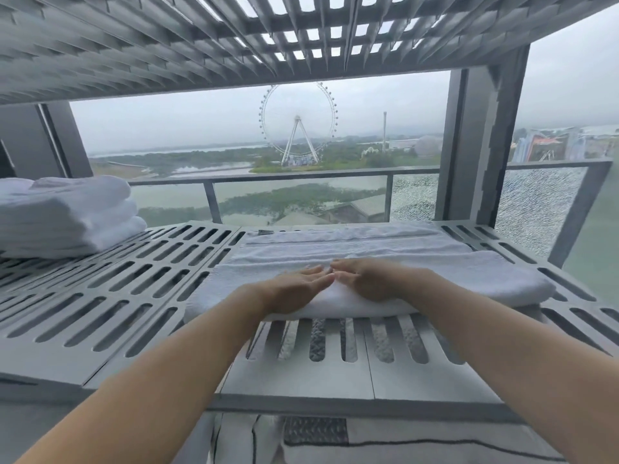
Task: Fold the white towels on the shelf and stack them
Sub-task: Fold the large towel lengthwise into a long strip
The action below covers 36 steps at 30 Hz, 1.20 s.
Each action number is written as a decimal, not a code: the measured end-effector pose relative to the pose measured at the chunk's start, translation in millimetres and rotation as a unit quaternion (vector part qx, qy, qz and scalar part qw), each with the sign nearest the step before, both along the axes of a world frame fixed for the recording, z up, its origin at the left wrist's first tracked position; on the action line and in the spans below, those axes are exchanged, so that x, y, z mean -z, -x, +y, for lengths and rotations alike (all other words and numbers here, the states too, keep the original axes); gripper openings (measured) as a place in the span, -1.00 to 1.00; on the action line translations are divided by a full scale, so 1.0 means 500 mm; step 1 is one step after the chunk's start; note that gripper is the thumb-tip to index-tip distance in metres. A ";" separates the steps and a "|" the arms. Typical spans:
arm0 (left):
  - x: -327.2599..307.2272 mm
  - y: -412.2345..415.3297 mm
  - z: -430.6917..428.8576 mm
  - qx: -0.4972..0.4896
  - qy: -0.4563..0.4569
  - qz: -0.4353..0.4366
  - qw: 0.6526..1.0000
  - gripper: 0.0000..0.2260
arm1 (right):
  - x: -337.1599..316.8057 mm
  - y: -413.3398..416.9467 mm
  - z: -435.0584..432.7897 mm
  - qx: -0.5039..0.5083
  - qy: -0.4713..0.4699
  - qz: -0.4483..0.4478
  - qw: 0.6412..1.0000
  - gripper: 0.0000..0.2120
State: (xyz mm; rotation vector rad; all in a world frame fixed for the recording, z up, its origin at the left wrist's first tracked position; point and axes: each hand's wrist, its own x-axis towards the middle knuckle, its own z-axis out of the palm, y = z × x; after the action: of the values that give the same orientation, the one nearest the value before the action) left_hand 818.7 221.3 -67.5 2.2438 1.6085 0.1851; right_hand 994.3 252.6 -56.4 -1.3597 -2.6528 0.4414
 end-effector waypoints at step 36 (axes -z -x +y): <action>-0.010 0.175 0.100 -0.037 -0.123 0.170 0.977 -0.63 | 0.021 0.035 0.088 0.166 -0.166 0.044 0.971 -0.84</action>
State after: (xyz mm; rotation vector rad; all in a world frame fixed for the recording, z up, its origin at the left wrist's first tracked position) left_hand 731.0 271.3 -62.2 2.5113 1.9408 0.0190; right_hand 976.8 296.5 -66.9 -1.5817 -2.2364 0.0164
